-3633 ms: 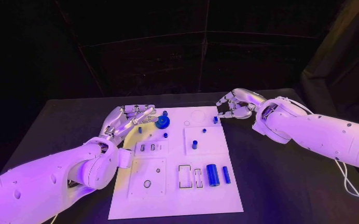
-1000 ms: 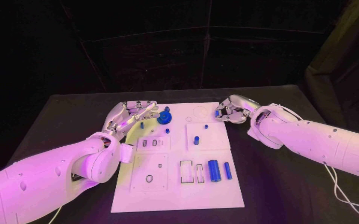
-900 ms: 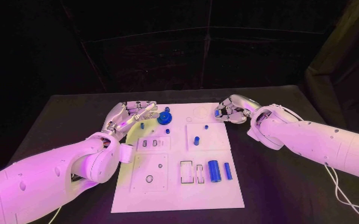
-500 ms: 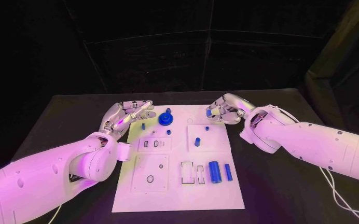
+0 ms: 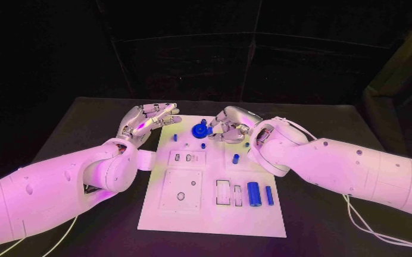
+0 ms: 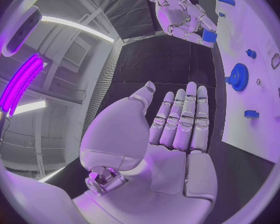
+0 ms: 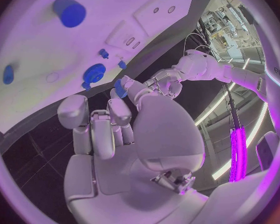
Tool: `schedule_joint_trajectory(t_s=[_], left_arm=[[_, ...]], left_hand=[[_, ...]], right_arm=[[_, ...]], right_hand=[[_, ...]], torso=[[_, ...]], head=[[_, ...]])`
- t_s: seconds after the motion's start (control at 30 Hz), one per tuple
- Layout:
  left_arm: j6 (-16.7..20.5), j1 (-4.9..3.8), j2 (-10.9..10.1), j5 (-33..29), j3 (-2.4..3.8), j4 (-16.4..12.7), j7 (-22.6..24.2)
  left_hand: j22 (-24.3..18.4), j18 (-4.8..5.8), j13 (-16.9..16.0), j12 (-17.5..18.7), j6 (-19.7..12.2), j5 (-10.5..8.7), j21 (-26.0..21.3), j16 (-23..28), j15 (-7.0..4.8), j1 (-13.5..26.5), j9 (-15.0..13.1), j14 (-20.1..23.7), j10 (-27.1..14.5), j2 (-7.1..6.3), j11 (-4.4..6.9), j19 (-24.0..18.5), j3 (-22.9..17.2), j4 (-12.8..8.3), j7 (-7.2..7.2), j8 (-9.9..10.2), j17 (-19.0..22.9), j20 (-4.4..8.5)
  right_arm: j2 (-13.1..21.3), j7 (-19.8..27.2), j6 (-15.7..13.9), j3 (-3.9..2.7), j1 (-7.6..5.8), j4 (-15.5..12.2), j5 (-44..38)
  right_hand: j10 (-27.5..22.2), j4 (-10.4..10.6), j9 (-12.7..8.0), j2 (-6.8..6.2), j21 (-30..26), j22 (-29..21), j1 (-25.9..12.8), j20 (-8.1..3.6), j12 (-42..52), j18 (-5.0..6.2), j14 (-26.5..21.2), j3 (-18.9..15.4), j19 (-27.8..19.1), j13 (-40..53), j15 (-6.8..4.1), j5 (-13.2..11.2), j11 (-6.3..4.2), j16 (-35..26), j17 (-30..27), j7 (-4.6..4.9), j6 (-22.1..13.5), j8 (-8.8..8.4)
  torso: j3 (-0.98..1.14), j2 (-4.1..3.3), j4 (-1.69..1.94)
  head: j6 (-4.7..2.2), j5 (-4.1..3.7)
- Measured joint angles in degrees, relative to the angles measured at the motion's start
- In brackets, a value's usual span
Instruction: Assemble the parts on the task board
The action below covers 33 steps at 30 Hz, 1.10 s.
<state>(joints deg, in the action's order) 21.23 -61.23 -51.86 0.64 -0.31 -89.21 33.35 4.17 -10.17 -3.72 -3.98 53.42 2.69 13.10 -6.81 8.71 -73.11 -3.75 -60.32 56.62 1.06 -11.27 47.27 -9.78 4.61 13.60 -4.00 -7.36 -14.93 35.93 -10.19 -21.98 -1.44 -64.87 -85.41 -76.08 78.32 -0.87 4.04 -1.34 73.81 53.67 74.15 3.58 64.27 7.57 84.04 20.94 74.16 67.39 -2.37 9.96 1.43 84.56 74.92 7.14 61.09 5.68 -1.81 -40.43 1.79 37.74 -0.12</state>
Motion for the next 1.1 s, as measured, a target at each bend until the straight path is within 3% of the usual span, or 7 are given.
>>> schedule_joint_trajectory(t_s=[0.17,0.27,0.37,0.5,1.1], left_arm=[[0.0,-0.64,-0.1,-0.3,0.00,0.1,0.0],[0.1,-0.80,-0.2,-0.5,0.00,0.1,0.0],[0.1,-1.00,-0.2,-0.6,0.01,0.1,0.0],[0.1,-1.02,0.0,-0.8,0.01,0.1,0.0],[0.1,-1.08,1.1,-1.2,0.00,0.8,0.0]], left_hand=[[0.0,0.00,0.0,0.0,0.0,0.00,0.0,0.0,0.00,0.0,0.0,0.0,0.0,0.00,0.00,0.0,0.0,0.0,0.00,0.0,0.0,0.00],[0.0,0.00,0.0,0.0,0.0,0.00,0.0,0.0,0.00,0.0,0.0,0.0,0.0,0.00,0.00,0.0,0.0,0.0,0.00,0.0,0.0,0.00],[0.0,0.00,0.0,0.0,0.0,0.00,0.0,0.0,0.00,0.0,0.0,0.0,0.0,0.00,0.00,0.0,0.0,0.0,0.00,0.0,0.0,0.00],[0.0,0.00,0.0,0.0,0.0,0.00,0.0,0.0,0.00,0.0,0.0,0.0,0.0,0.00,0.00,0.0,0.0,0.0,0.00,0.0,0.0,0.00],[0.0,0.00,0.0,0.0,0.0,0.00,0.0,0.0,0.00,0.0,0.0,0.0,0.0,0.00,0.00,0.0,0.0,0.0,0.00,0.0,0.0,0.00]], right_arm=[[-3.9,-2.6,1.5,0.07,0.00,1.2,-4.7],[-5.2,-3.4,2.1,0.25,0.00,1.8,-6.7],[-6.4,-4.3,2.7,1.35,0.06,2.5,-8.9],[-7.9,-5.0,3.3,1.89,0.45,3.4,-11.0],[-10.1,-5.8,4.9,2.42,2.17,5.8,-15.6]], right_hand=[[0.0,0.0,0.1,-0.43,0.0,-0.1,-0.9,0.00,0.0,0.01,0.0,0.0,0.0,0.0,0.00,-0.1,0.00,0.0,0.0,0.02,0.0,0.26],[0.0,0.2,0.1,-0.76,0.0,-0.2,-1.2,0.00,0.0,0.00,0.0,0.2,0.0,0.0,0.00,-0.1,0.00,0.0,0.0,0.07,0.1,0.47],[0.0,0.2,0.1,-0.75,0.0,-0.2,-1.2,-0.04,0.0,0.00,0.0,0.2,0.0,0.0,0.00,-0.1,0.00,0.0,0.0,0.09,0.1,0.47],[0.0,0.2,0.1,-0.78,0.0,-0.2,-1.2,-0.21,0.0,0.00,0.0,0.2,0.2,0.0,0.01,-0.1,0.00,0.0,0.0,0.10,0.2,0.47],[0.0,0.2,0.1,-1.00,0.0,-0.3,-1.4,-0.21,0.0,0.00,0.0,0.1,0.2,0.0,0.01,-0.3,0.01,0.0,0.0,0.09,0.5,0.30]], torso=[[-0.26,0.07,0.19],[-0.26,0.08,0.11],[-0.24,0.08,0.04],[-0.19,0.07,0.04],[-0.01,-0.14,0.15]], head=[[0.42,0.77],[0.56,1.19],[0.69,1.62],[1.01,1.92],[1.79,2.70]])
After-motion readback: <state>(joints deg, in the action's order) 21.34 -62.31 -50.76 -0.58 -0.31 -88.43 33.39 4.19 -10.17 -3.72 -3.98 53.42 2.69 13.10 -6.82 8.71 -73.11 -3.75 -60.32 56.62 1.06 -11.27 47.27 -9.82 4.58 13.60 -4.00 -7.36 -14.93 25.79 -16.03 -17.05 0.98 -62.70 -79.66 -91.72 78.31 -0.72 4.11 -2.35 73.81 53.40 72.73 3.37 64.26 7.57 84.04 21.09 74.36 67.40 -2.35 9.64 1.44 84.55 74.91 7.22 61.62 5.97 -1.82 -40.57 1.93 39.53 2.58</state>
